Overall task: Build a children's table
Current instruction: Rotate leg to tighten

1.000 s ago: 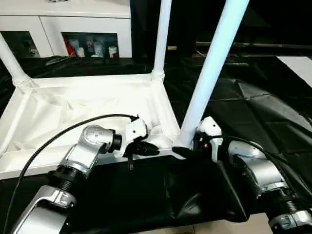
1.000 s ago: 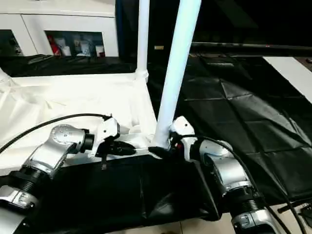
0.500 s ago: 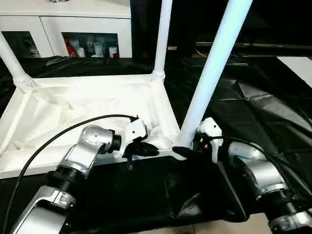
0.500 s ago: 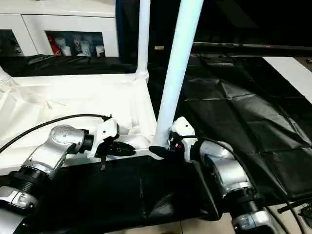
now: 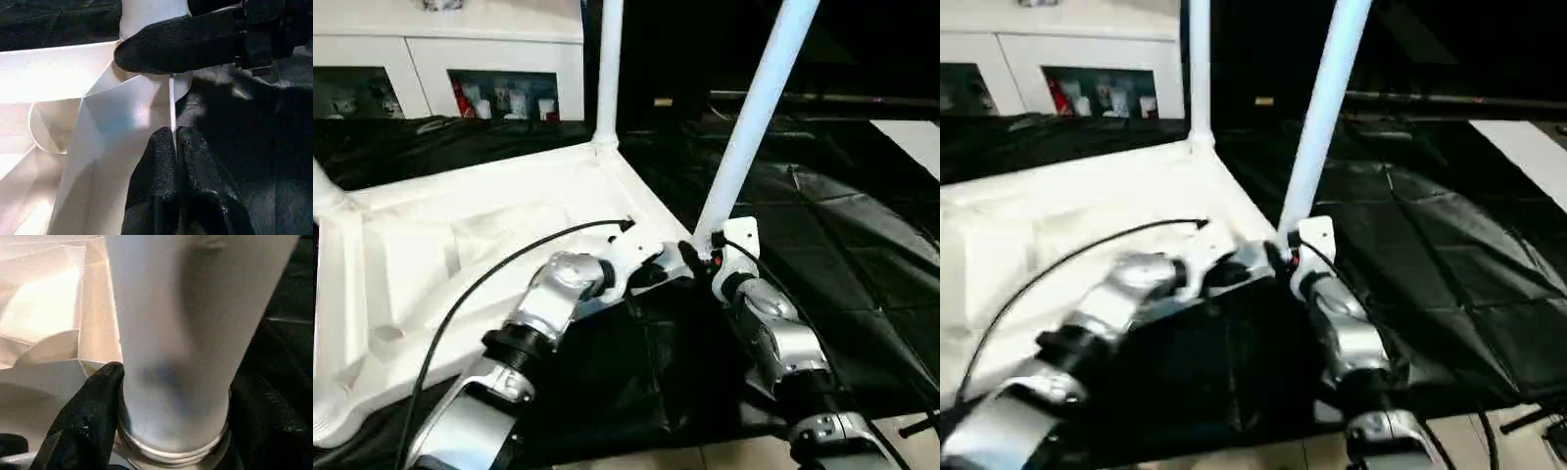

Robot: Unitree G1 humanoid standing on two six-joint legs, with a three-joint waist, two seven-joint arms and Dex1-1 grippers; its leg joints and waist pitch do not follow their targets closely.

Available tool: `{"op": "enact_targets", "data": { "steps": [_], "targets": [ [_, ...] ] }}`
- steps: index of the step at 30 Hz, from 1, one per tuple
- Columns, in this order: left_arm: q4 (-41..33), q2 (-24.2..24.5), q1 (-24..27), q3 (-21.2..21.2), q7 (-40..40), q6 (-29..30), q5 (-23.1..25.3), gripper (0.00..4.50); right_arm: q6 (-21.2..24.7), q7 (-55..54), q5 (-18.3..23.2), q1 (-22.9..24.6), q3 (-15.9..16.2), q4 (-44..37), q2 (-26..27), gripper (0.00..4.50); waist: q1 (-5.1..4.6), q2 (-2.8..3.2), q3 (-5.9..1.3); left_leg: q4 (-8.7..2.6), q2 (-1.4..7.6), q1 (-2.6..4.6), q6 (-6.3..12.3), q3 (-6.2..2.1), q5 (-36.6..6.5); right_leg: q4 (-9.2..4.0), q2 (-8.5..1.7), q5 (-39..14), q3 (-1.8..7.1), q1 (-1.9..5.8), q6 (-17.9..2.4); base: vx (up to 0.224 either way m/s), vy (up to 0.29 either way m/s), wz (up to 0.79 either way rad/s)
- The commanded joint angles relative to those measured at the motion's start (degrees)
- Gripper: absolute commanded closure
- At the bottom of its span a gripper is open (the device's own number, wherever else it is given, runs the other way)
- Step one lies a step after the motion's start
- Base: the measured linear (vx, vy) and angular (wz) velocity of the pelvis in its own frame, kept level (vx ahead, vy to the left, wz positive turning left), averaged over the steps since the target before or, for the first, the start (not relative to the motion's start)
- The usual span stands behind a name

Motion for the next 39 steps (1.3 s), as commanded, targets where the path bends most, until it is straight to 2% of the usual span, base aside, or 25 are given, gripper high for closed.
{"op": "enact_targets", "data": {
  "steps": [1,2,4,6,9,12,18,19,20,22,28,33,35,39],
  "targets": [
    [2.3,-3.4,1.0,-2.3,0.8,0.2,-0.9,4.50,-1.2,2.0,-2.6,-0.3,4.9,0.6,1.3,1.77,-0.11,-0.33,-3.15,-4.26,2.06,0.65,0.11,-1.08,-16.0,-4.67,-2.98,-18.1,2.29,1.82,-8.9,0.000,0.000,0.00],
    [2.3,-3.0,1.0,-2.1,0.5,0.0,-0.8,4.50,-2.3,3.5,-2.9,-0.1,5.5,0.2,0.7,1.77,-0.10,-0.48,-3.13,-4.29,2.05,0.62,0.27,-1.09,-15.9,-4.68,-2.95,-18.1,2.27,1.87,-8.9,0.000,0.000,0.00],
    [2.0,-2.2,1.1,-1.9,0.0,-0.3,-0.8,4.50,-3.2,6.1,-1.6,0.3,5.2,-0.7,-0.1,1.77,-0.03,-0.37,-3.18,-4.27,2.11,0.61,0.68,-1.11,-15.8,-4.67,-2.97,-18.2,2.25,1.88,-8.8,0.000,0.000,0.00],
    [1.6,-0.7,1.5,-1.3,-1.3,-1.0,-0.9,4.50,-4.2,10.8,0.7,0.5,4.2,-2.1,-1.4,1.21,0.09,-0.42,-3.23,-4.21,2.19,0.52,1.24,-1.10,-15.4,-4.58,-3.01,-17.3,2.25,2.00,-9.0,0.000,0.000,0.00],
    [0.5,1.8,2.7,-0.9,-4.4,-3.1,-1.6,4.50,-5.8,17.2,0.6,0.4,5.0,-3.0,-5.5,0.96,0.31,-0.58,-3.31,-3.99,2.16,0.30,2.30,-1.00,-13.6,-4.22,-2.99,-14.3,2.16,2.36,-10.1,0.000,0.000,0.00],
    [-0.2,3.3,3.4,-0.6,-6.3,-4.7,-2.2,4.50,-6.7,20.7,0.5,0.5,5.6,-3.2,-7.9,0.74,0.22,-0.72,-3.28,-3.92,2.11,0.12,3.11,-0.91,-12.7,-4.26,-3.06,-14.9,2.16,2.36,-10.2,0.000,0.000,0.00],
    [-4.6,8.2,6.1,0.7,-16.1,-6.7,-6.2,4.50,-5.7,35.9,3.8,2.8,7.3,-7.4,-14.6,0.74,0.17,-0.70,-3.19,-4.02,2.40,0.05,3.98,-1.04,-12.7,-4.23,-3.07,-16.4,2.03,2.46,-10.4,0.000,0.000,0.00],
    [-5.9,9.3,6.8,0.8,-18.7,-6.8,-7.4,4.50,-5.6,38.1,4.3,3.4,7.6,-8.3,-15.5,0.74,0.14,-0.81,-3.19,-4.01,2.39,0.07,4.02,-1.01,-12.6,-4.25,-3.06,-16.5,2.03,2.39,-10.4,0.000,0.000,0.00],
    [-6.6,10.1,7.1,0.8,-20.0,-6.6,-8.0,4.50,-5.2,39.7,5.1,3.7,7.7,-9.0,-16.0,0.74,0.15,-0.65,-3.23,-4.02,2.52,0.29,3.91,-1.01,-12.6,-4.18,-3.08,-16.1,2.08,2.24,-10.9,0.000,0.000,0.00],
    [-7.3,11.3,7.4,0.9,-21.7,-6.4,-8.7,4.50,-4.6,41.7,6.1,4.2,7.8,-9.7,-16.5,0.74,0.16,-0.52,-3.11,-4.08,2.61,0.44,3.63,-0.93,-13.1,-4.19,-3.01,-16.0,2.14,2.02,-11.4,0.000,0.000,0.00],
    [-8.1,12.8,7.9,1.6,-23.3,-6.5,-9.5,4.50,-3.8,44.5,6.2,4.6,8.7,-10.0,-17.4,0.74,0.13,-0.64,-3.08,-4.22,2.56,0.44,2.56,-1.01,-14.0,-4.09,-3.01,-16.8,2.12,2.07,-11.3,0.000,0.000,0.00],
    [-8.5,13.1,8.0,1.9,-23.5,-6.3,-9.7,4.50,-3.8,44.5,4.9,4.4,9.1,-9.0,-18.1,1.17,0.19,-0.71,-3.16,-4.09,2.49,0.40,2.64,-0.93,-12.5,-3.95,-3.05,-15.7,2.16,2.14,-11.4,0.000,0.000,0.00],
    [-8.7,13.2,8.2,1.8,-23.6,-6.2,-9.8,4.50,-5.0,43.3,2.8,4.1,9.6,-7.5,-18.6,1.35,0.19,-0.82,-3.18,-4.04,2.46,0.35,2.67,-0.91,-12.0,-3.83,-3.01,-15.1,2.13,2.15,-11.6,0.000,0.000,0.00],
    [-9.1,13.1,8.4,1.7,-23.4,-6.0,-10.0,4.50,-5.7,42.4,2.5,3.7,9.3,-6.3,-18.6,1.73,0.15,-0.86,-3.13,-4.01,2.42,0.37,2.68,-0.89,-12.6,-4.01,-3.10,-16.3,2.15,2.16,-11.3,0.000,0.000,0.00]
  ]
}}
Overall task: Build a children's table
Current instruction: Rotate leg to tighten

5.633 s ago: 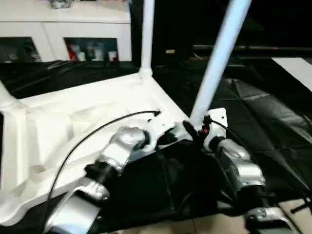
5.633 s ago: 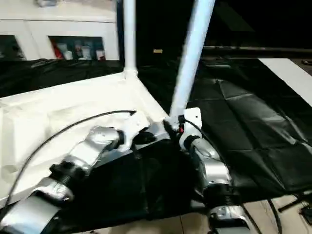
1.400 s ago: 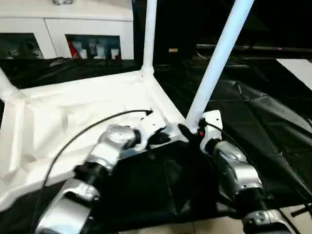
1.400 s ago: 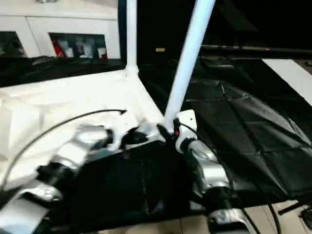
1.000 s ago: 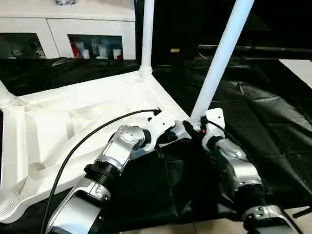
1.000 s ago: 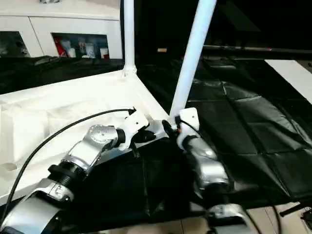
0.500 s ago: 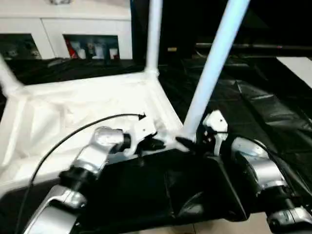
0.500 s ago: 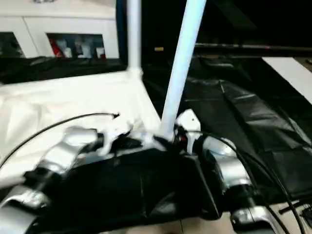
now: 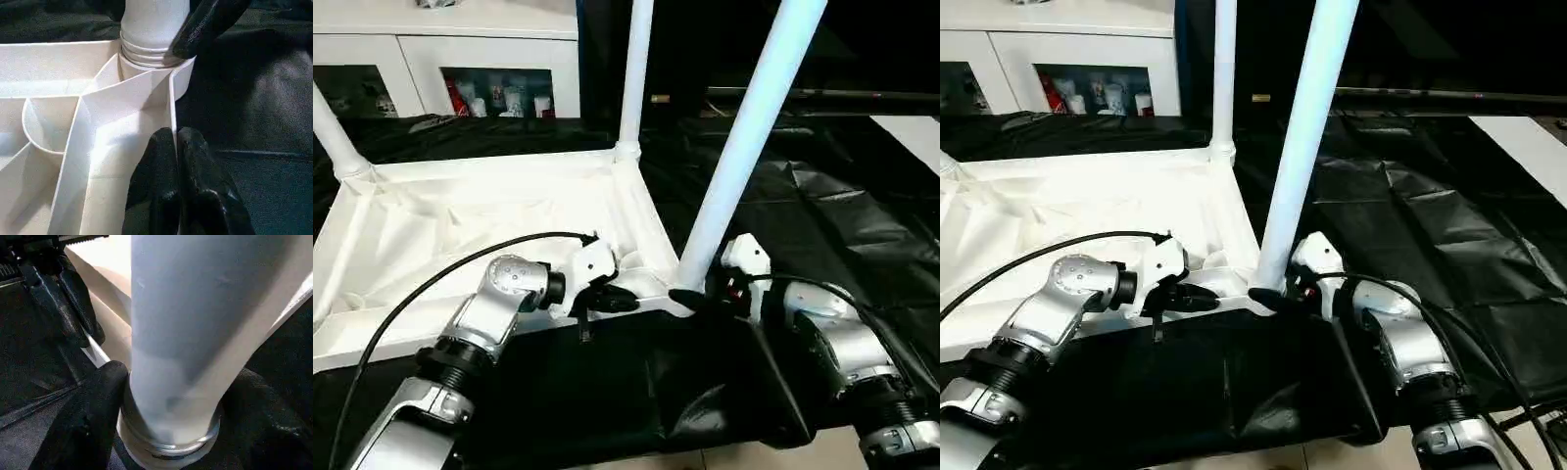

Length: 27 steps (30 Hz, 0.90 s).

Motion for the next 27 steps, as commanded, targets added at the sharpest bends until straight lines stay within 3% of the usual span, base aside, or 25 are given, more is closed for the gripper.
{"op": "enact_targets", "data": {
  "steps": [1,10,13,18,22,25,27],
  "targets": [
    [0.2,-0.6,1.5,1.0,-0.5,-0.2,-2.8,4.50,-0.1,-0.5,-1.1,-0.2,0.1,1.3,-0.6,1.78,0.23,-0.86,-3.16,-3.65,2.27,0.47,2.67,-0.89,-12.7,-4.08,-3.16,-16.7,2.41,2.30,-11.0,0.000,0.000,0.00],
    [0.4,-0.3,1.6,1.1,0.0,-0.1,-2.6,4.50,-0.7,-0.9,-0.7,0.3,-0.4,1.0,-0.1,1.91,0.17,-0.81,-3.20,-3.61,2.28,0.42,2.96,-0.90,-12.2,-3.96,-3.08,-15.7,2.39,2.34,-11.2,0.000,0.000,0.00],
    [3.0,-2.3,0.3,1.5,7.4,1.1,0.1,4.50,2.6,-8.7,-0.5,0.1,-2.6,1.5,2.8,1.91,-0.02,-0.66,-3.08,-3.75,2.23,0.54,2.27,-0.92,-13.2,-4.18,-2.96,-17.4,2.38,2.16,-10.9,0.000,0.000,0.00],
    [6.4,-7.3,-2.4,0.9,15.8,3.1,2.7,4.50,5.5,-27.3,-3.1,-2.1,-6.2,6.5,9.2,1.91,-0.70,-0.69,-3.08,-3.98,2.21,0.82,-0.61,-1.21,-15.9,-4.67,-3.10,-22.0,2.32,1.81,-9.3,0.000,0.000,0.00],
    [9.5,-13.7,-5.7,-0.1,23.1,6.4,4.2,4.50,5.5,-38.9,-4.6,-3.3,-7.6,9.2,14.5,1.91,-0.76,-0.47,-3.09,-3.99,2.05,0.83,-0.68,-1.27,-16.8,-4.95,-3.12,-22.2,2.39,1.66,-8.6,0.000,0.000,0.00],
    [11.9,-17.1,-7.4,-1.3,26.5,6.8,5.6,4.50,5.7,-43.6,-5.4,-4.1,-7.5,10.2,17.5,1.91,-0.93,-0.63,-3.09,-3.97,1.96,0.79,-0.61,-1.20,-17.4,-5.03,-2.95,-21.7,2.43,1.56,-8.5,0.000,0.000,0.00],
    [13.7,-18.8,-8.2,-2.7,27.6,5.9,7.2,4.50,6.5,-45.0,-6.4,-4.3,-6.3,10.3,19.2,1.91,-0.66,0.00,-3.12,-4.03,1.91,0.74,-0.37,-1.20,-17.3,-5.04,-2.83,-19.5,2.51,1.68,-8.4,0.000,0.000,0.00]
  ]
}}
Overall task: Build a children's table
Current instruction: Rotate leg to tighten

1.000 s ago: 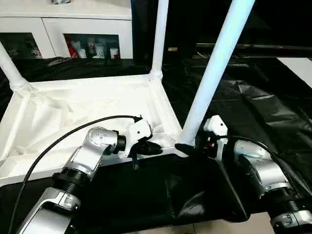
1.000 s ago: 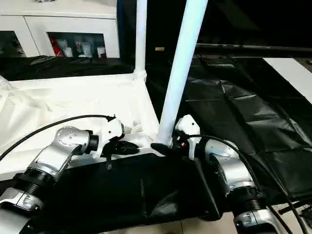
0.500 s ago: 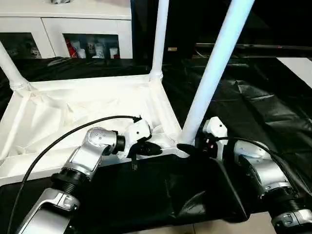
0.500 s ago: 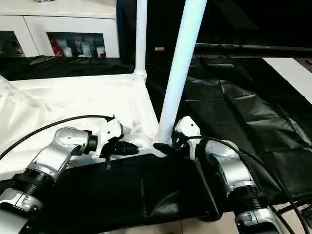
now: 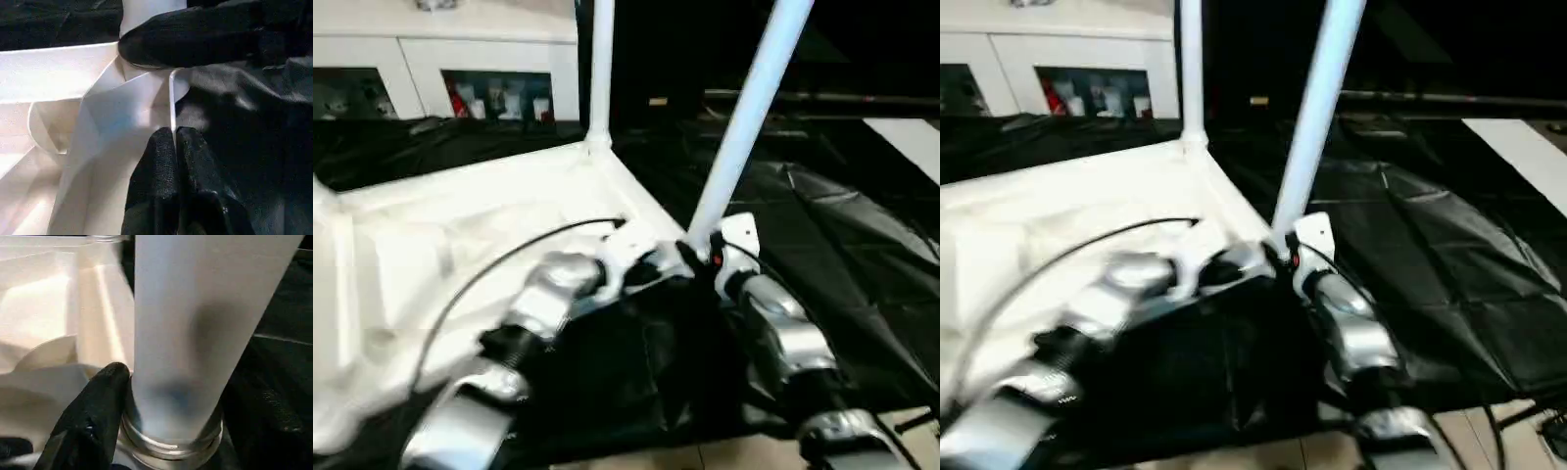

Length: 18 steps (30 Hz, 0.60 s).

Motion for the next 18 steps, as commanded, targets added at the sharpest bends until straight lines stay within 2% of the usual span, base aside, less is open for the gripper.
{"op": "enact_targets", "data": {
  "steps": [1,2,3,7,8,10,11,12,13,14,16,18],
  "targets": [
    [2.1,-3.0,0.2,-2.4,0.7,-0.9,0.0,4.50,2.3,-0.1,-1.6,0.5,2.7,2.0,1.6,1.91,-0.16,-0.04,-3.04,-4.43,2.06,0.78,-0.23,-1.17,-17.3,-4.92,-2.70,-18.9,2.16,1.54,-8.5,0.000,0.000,0.00],
    [2.1,-3.1,0.4,-2.4,0.5,-1.1,0.0,4.50,1.9,-0.2,-2.5,0.8,3.5,1.8,1.2,1.91,0.06,0.07,-3.04,-4.41,2.04,0.94,0.06,-1.14,-17.8,-4.89,-2.79,-18.9,2.19,1.48,-8.6,0.000,0.000,0.00],
    [2.1,-3.1,0.4,-2.4,0.5,-1.1,0.0,4.50,1.9,-0.2,-2.5,0.8,3.5,1.8,1.2,1.35,0.06,0.07,-3.04,-4.41,2.04,0.94,0.06,-1.14,-17.8,-4.89,-2.79,-18.9,2.19,1.48,-8.6,0.000,0.000,0.00],
    [1.3,-0.7,1.3,-1.7,-1.9,-1.7,-0.6,4.50,-0.2,5.6,1.0,1.4,1.9,-1.1,0.2,1.16,0.05,-0.03,-3.03,-4.61,2.14,0.66,0.37,-1.41,-19.1,-5.05,-2.91,-20.7,2.03,1.79,-7.9,0.000,0.000,0.00],
    [1.3,-0.6,1.3,-1.7,-1.9,-1.8,-0.6,4.50,-0.3,5.8,1.1,1.4,1.9,-1.2,0.2,0.96,-0.05,-0.05,-3.05,-4.61,2.15,0.52,0.46,-1.41,-18.9,-5.00,-2.88,-20.3,2.06,1.83,-7.9,0.000,0.000,0.00],
    [0.8,1.1,1.6,-0.9,-3.9,-2.1,-1.4,4.50,0.0,11.0,3.1,1.2,1.8,-3.1,-1.5,0.90,-0.08,-0.11,-3.07,-4.53,2.17,0.56,0.92,-1.36,-18.8,-4.93,-2.87,-19.4,2.08,1.87,-8.4,0.000,0.000,0.00],
    [-0.3,3.6,2.4,0.0,-7.4,-3.1,-2.6,4.50,0.8,18.6,4.9,1.7,2.6,-6.2,-5.2,0.83,-0.04,-0.31,-3.08,-4.51,2.16,0.39,1.33,-1.32,-17.9,-4.80,-2.91,-18.7,2.10,2.00,-8.8,0.000,0.000,0.00],
    [-0.6,4.5,2.7,0.3,-8.2,-3.1,-2.9,4.50,1.2,21.4,5.2,2.1,3.1,-7.4,-6.8,0.72,0.03,-0.40,-3.09,-4.46,2.15,0.25,2.07,-1.27,-16.8,-4.72,-2.87,-17.9,2.10,2.29,-8.9,0.000,0.000,0.00],
    [-0.6,4.7,2.7,0.3,-8.4,-3.1,-2.9,4.50,1.3,21.9,5.3,2.2,3.2,-7.6,-7.1,0.72,0.17,-0.36,-3.03,-4.36,2.13,0.34,2.44,-1.19,-16.5,-4.78,-2.85,-17.6,2.10,2.25,-8.9,0.000,0.000,0.00],
    [-1.2,6.3,3.2,0.7,-10.3,-4.1,-3.5,4.50,1.6,26.3,5.5,3.0,4.3,-9.2,-9.9,0.52,0.20,-0.73,-2.99,-4.29,2.12,0.20,3.05,-1.05,-15.6,-4.83,-2.89,-18.0,2.09,2.27,-9.1,0.000,0.000,0.00],
    [-1.9,7.6,3.7,1.3,-12.0,-3.9,-4.4,4.50,2.9,30.1,6.3,3.8,4.7,-10.4,-12.1,0.40,0.40,-0.50,-3.01,-4.26,2.25,0.33,3.04,-1.11,-15.3,-4.76,-3.11,-18.6,2.06,2.23,-9.3,0.000,0.000,0.00],
    [-3.0,9.1,4.5,1.7,-15.1,-4.8,-5.6,4.50,4.3,34.2,7.7,4.6,4.9,-12.1,-14.3,0.28,0.27,-0.53,-3.03,-4.31,2.32,0.23,3.05,-1.13,-14.1,-4.61,-3.06,-17.8,1.96,2.25,-10.1,0.000,0.000,0.00]
  ]
}}
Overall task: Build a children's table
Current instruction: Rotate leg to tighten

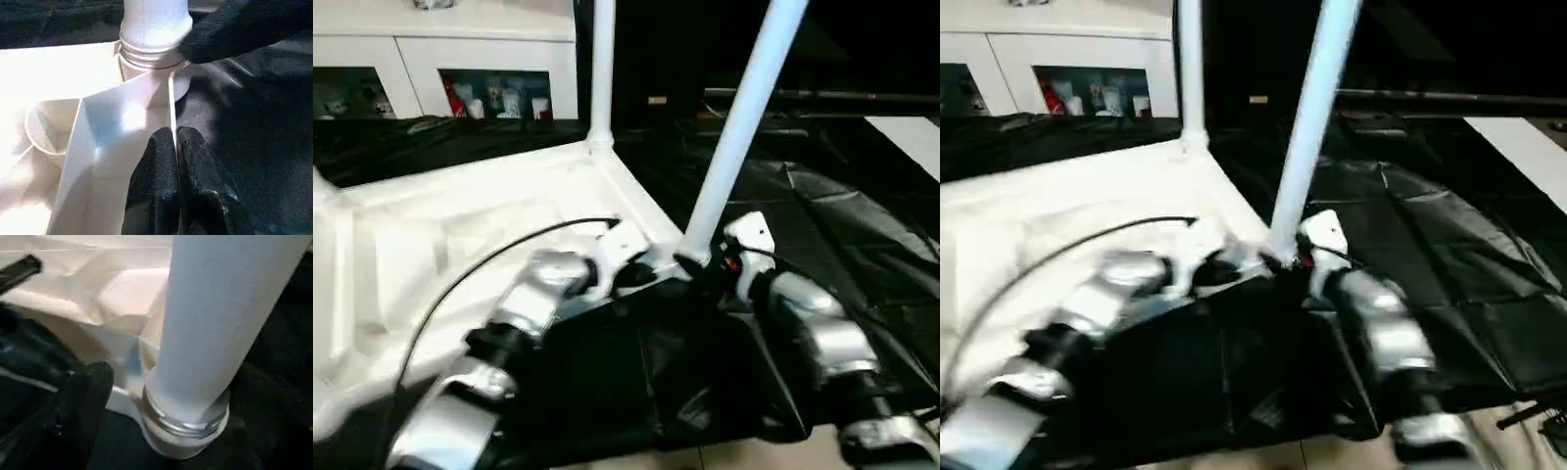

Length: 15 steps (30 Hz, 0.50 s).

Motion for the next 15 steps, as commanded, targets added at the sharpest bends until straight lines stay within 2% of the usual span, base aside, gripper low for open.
{"op": "enact_targets", "data": {
  "steps": [1,3,6,9,10,15],
  "targets": [
    [-1.1,2.1,3.0,0.7,-6.5,-2.1,-3.4,4.50,3.3,8.2,3.2,1.7,0.8,-4.0,-3.1,0.16,0.49,-0.53,-3.05,-3.70,2.20,0.22,3.05,-1.02,-14.0,-4.65,-3.15,-17.5,2.34,2.46,-10.3,0.000,0.000,0.00],
    [-3.0,3.8,4.1,0.5,-10.8,-3.3,-5.1,4.50,3.5,10.0,3.0,2.1,1.3,-4.8,-4.6,0.06,0.55,-0.38,-3.10,-3.71,2.33,0.18,3.45,-1.08,-13.2,-4.27,-3.14,-15.3,2.33,2.56,-11.2,0.000,0.000,0.00],
    [-4.4,5.6,4.9,0.2,-13.6,-3.1,-5.9,4.50,3.0,11.2,2.4,2.3,2.0,-4.7,-5.9,0.06,0.34,-0.35,-3.06,-3.63,2.32,0.41,3.07,-0.85,-13.1,-4.20,-3.09,-15.0,2.40,2.22,-12.1,0.000,0.000,0.00],
    [-5.2,6.9,5.4,0.1,-15.3,-2.7,-6.2,4.50,3.1,12.7,2.5,2.4,2.4,-4.8,-6.4,0.06,0.33,-0.22,-2.99,-3.78,2.43,0.46,2.44,-0.91,-14.0,-4.20,-3.14,-16.2,2.42,2.20,-11.9,0.000,0.000,0.00],
    [-5.7,7.3,5.7,0.3,-16.0,-2.5,-6.5,4.50,3.1,12.5,2.3,2.0,2.5,-4.5,-6.2,0.06,0.36,-0.39,-2.99,-3.75,2.40,0.47,2.25,-0.91,-14.0,-4.18,-3.15,-16.5,2.42,2.18,-11.7,0.000,0.000,0.00],
    [-6.7,7.8,6.3,0.3,-16.4,-2.4,-6.9,4.50,2.8,12.9,1.3,1.2,3.4,-3.0,-6.1,0.06,0.38,-0.44,-3.06,-3.66,2.37,0.47,2.19,-0.83,-12.9,-3.96,-3.16,-15.0,2.50,2.22,-12.0,0.000,0.000,0.00]
  ]
}}
